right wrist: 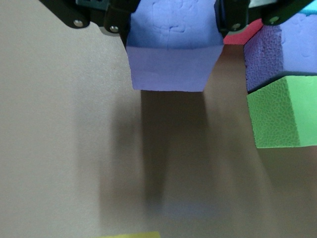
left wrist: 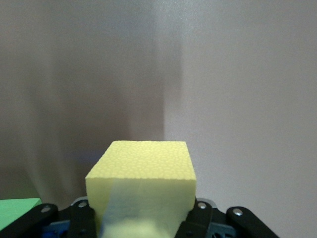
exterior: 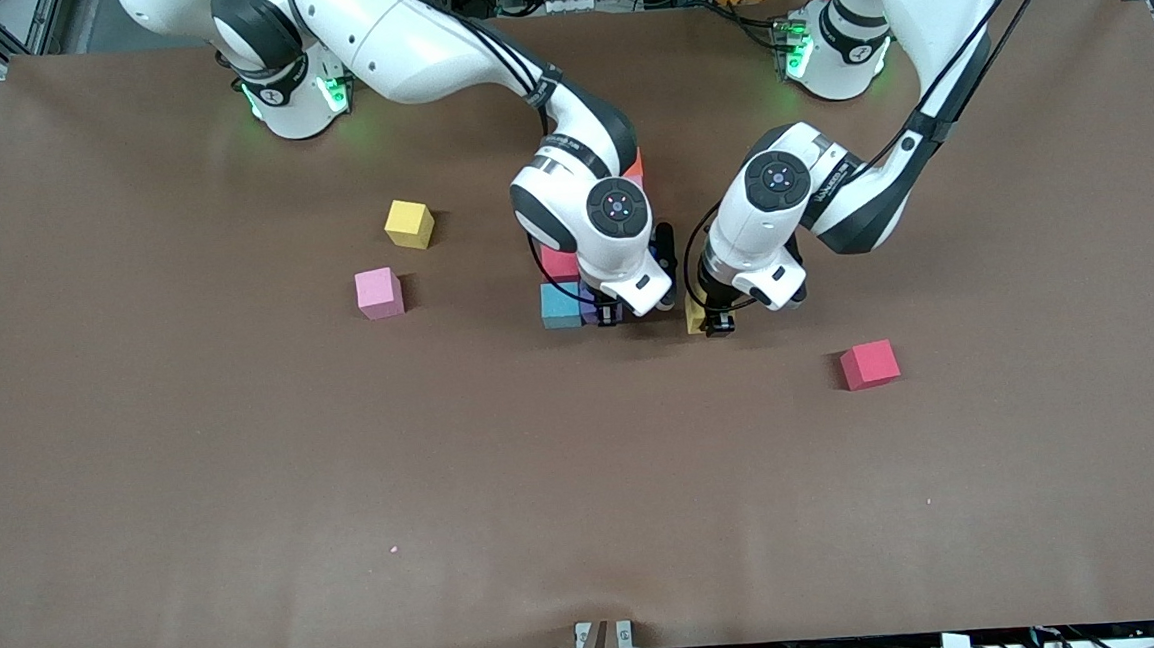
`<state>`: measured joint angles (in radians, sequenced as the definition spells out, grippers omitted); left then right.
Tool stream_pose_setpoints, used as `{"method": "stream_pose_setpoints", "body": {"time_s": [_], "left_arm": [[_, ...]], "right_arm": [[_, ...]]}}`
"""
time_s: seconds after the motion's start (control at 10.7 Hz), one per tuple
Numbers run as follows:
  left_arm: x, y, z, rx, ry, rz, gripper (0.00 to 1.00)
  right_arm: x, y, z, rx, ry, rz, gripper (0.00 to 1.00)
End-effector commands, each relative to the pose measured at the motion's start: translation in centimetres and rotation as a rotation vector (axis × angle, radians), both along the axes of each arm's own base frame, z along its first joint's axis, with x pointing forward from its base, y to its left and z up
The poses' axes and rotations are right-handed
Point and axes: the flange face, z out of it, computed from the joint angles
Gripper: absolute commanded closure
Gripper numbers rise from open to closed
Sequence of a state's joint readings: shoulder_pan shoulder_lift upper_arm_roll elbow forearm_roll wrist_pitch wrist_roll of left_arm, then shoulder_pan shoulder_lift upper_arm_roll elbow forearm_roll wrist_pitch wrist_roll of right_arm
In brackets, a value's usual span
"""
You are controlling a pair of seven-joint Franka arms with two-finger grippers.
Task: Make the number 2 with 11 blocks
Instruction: 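Lower the purple block beside the lower cyan block with the right gripper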
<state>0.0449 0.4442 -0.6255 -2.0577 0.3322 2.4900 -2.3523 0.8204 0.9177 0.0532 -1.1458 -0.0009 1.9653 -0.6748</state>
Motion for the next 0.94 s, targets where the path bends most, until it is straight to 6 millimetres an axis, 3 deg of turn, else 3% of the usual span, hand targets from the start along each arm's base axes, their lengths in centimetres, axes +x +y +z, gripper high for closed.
{"method": "stream_pose_setpoints", "body": {"time_s": [0.0,0.84], "left_arm": [[-0.5,0.4,0.7,0.015,-0.002,-0.013,0.49],[-0.5,0.4,0.6,0.015,0.000,-0.013,0.49]], "right_arm": [[0.0,0.7,-0.5,0.008,0.009,0.003,0.72],[0.1,0.5,-2.7,-0.001,0.010,-0.021,0.72]]}}
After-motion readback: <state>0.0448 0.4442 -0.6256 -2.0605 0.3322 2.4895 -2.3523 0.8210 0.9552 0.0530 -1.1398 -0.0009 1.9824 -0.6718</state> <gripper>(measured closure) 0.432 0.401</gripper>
